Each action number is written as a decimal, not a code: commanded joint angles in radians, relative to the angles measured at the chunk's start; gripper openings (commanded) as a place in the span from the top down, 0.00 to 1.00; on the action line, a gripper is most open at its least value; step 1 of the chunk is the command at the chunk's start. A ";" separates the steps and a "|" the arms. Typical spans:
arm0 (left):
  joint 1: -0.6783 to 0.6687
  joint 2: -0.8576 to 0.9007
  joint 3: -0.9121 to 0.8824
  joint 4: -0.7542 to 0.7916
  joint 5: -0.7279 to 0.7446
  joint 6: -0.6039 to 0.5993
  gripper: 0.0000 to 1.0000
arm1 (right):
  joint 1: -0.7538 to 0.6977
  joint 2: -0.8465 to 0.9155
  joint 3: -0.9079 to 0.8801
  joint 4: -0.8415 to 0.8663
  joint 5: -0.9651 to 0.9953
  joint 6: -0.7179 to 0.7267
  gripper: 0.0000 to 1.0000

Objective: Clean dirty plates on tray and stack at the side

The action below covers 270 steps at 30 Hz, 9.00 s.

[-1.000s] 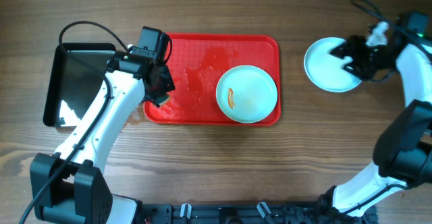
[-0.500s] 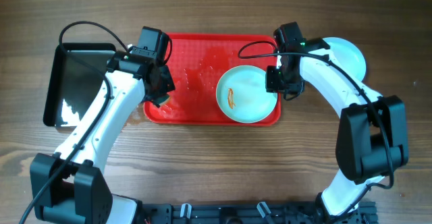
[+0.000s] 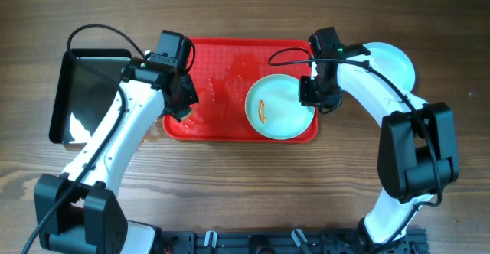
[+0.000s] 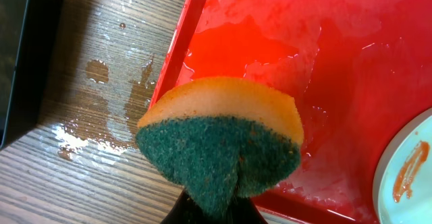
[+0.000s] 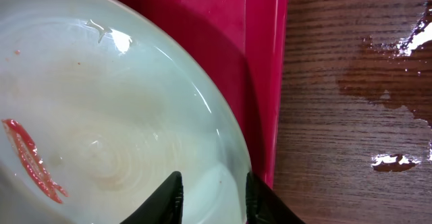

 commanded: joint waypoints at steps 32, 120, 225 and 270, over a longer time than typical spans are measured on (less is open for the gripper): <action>-0.004 0.004 -0.006 -0.008 0.006 -0.013 0.96 | 0.010 0.008 -0.101 0.137 -0.138 0.053 0.80; -0.097 0.114 -0.079 0.549 0.438 0.172 0.96 | 0.221 0.162 -0.013 0.275 -0.097 0.345 0.96; -0.023 0.068 0.027 0.149 0.038 0.081 0.96 | 0.501 -0.040 0.645 -0.429 1.338 -0.126 0.96; -0.023 0.068 0.027 0.153 0.039 0.080 0.96 | -0.660 -0.121 0.043 0.063 0.058 -0.039 0.96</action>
